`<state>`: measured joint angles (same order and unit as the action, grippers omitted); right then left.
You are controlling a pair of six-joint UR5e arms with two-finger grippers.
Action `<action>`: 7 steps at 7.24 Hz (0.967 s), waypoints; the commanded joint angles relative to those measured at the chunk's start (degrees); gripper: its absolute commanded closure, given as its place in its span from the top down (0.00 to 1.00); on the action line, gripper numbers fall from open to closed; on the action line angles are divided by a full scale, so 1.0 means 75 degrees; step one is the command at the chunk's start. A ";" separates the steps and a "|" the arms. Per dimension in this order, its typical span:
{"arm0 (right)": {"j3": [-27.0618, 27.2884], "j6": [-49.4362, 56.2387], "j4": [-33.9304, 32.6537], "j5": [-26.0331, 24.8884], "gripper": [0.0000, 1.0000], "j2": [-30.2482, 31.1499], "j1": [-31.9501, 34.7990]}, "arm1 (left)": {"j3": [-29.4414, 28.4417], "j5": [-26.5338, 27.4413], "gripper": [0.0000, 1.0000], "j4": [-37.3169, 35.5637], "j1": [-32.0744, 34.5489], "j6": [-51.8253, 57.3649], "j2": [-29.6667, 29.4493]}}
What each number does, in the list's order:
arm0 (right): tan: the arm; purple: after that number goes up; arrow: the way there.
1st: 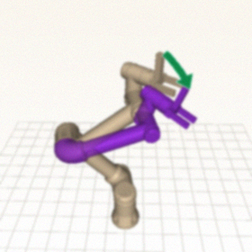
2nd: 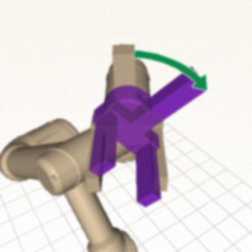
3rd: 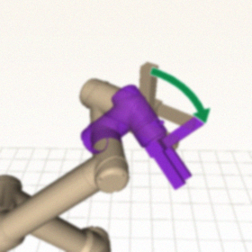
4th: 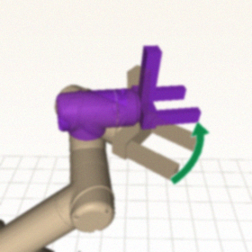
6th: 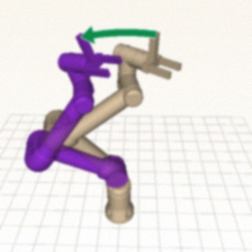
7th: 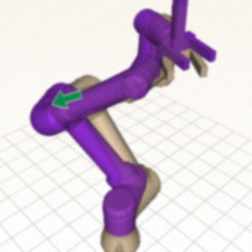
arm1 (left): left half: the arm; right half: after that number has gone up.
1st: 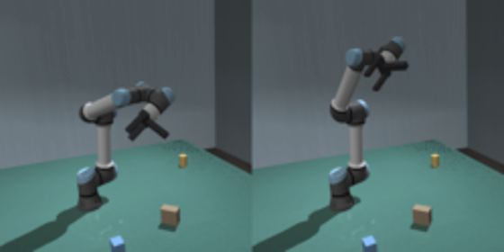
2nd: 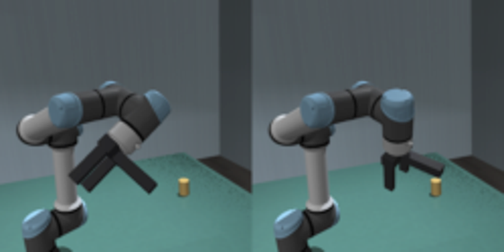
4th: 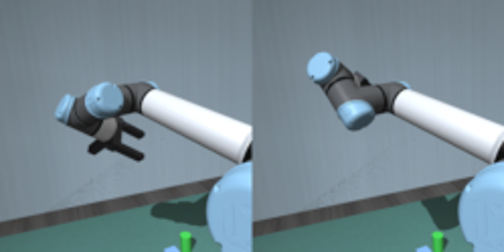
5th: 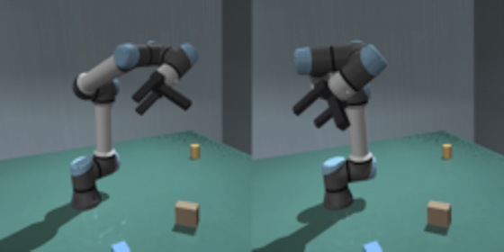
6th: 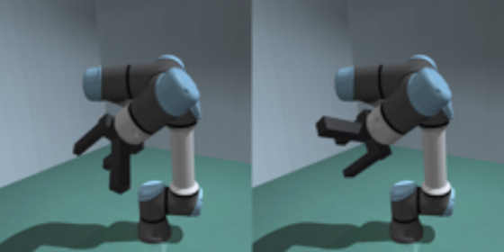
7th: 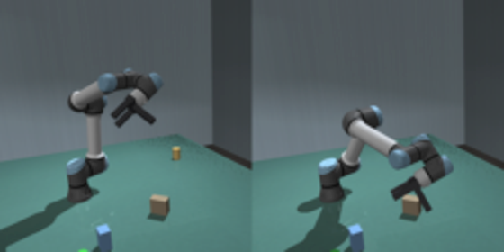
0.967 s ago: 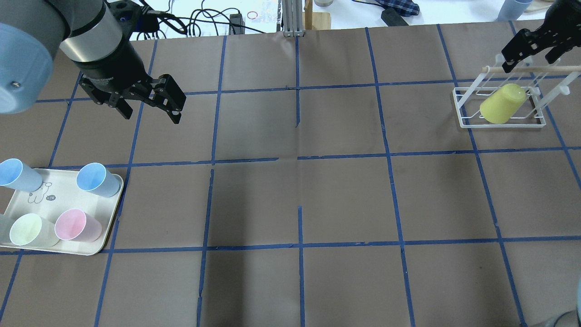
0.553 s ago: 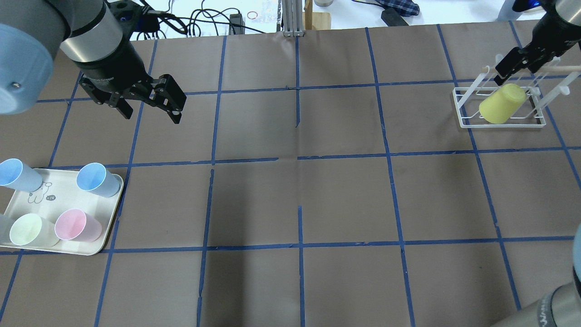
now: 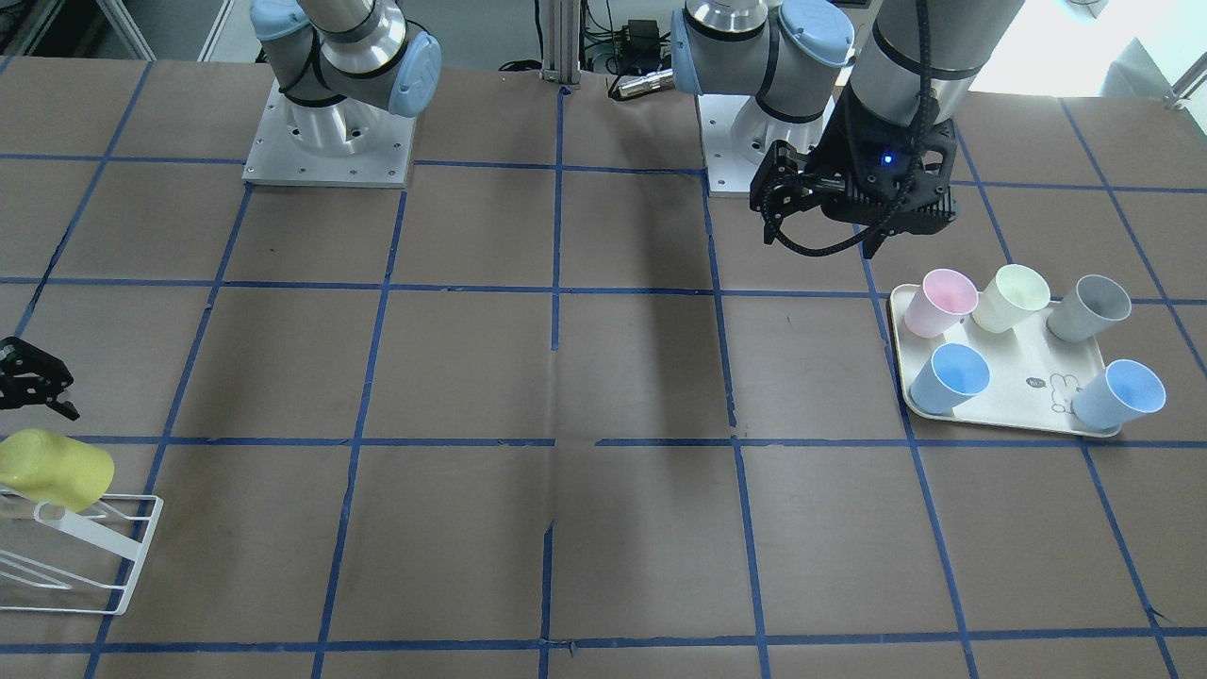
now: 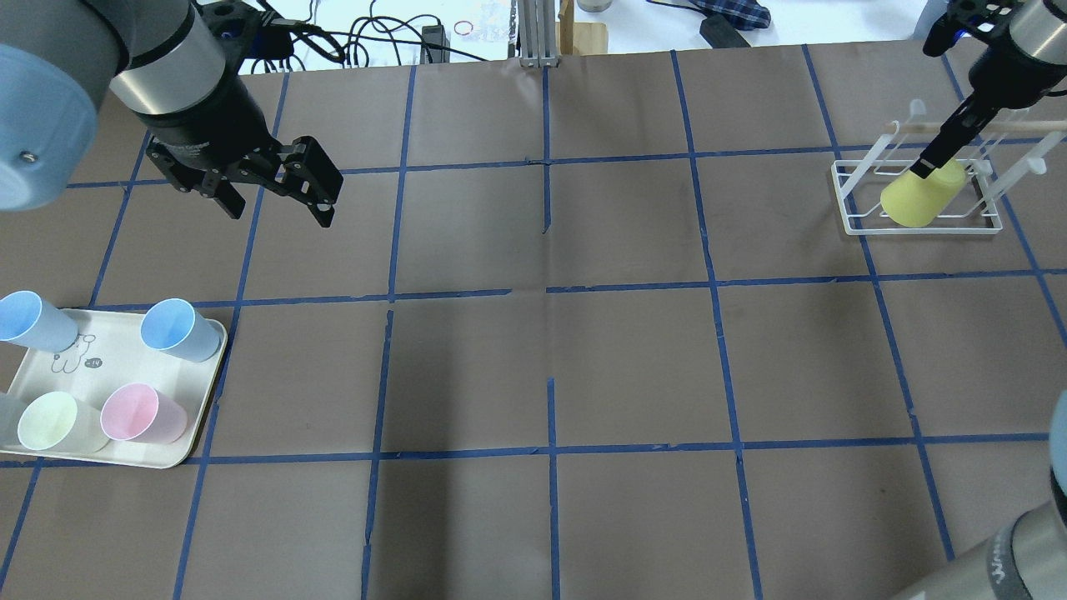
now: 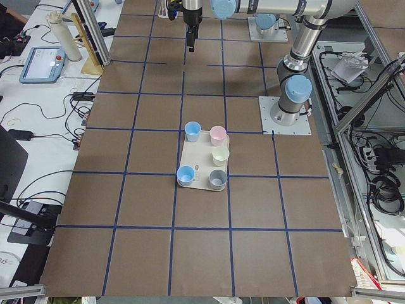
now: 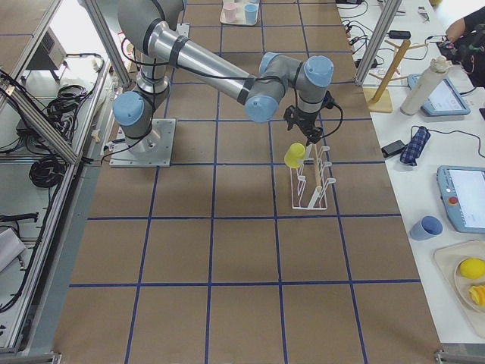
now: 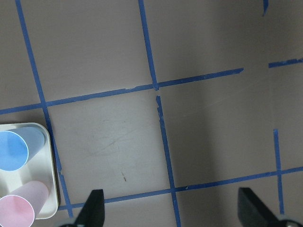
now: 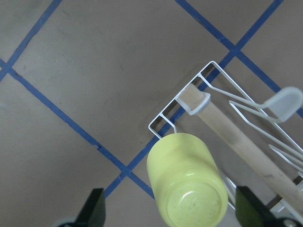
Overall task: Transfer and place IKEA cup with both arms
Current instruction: 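Lower the right gripper around the yellow cup and close on it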
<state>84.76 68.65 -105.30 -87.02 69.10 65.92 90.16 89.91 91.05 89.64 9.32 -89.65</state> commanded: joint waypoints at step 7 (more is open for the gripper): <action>0.0043 0.0796 -0.0410 -0.0057 0.95 -0.0705 -0.0176 | 0.0002 -0.0023 1.00 0.0001 0.0001 0.0012 0.0001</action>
<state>85.07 74.63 -108.36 -87.43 64.54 64.63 90.17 89.74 91.02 89.65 9.40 -89.65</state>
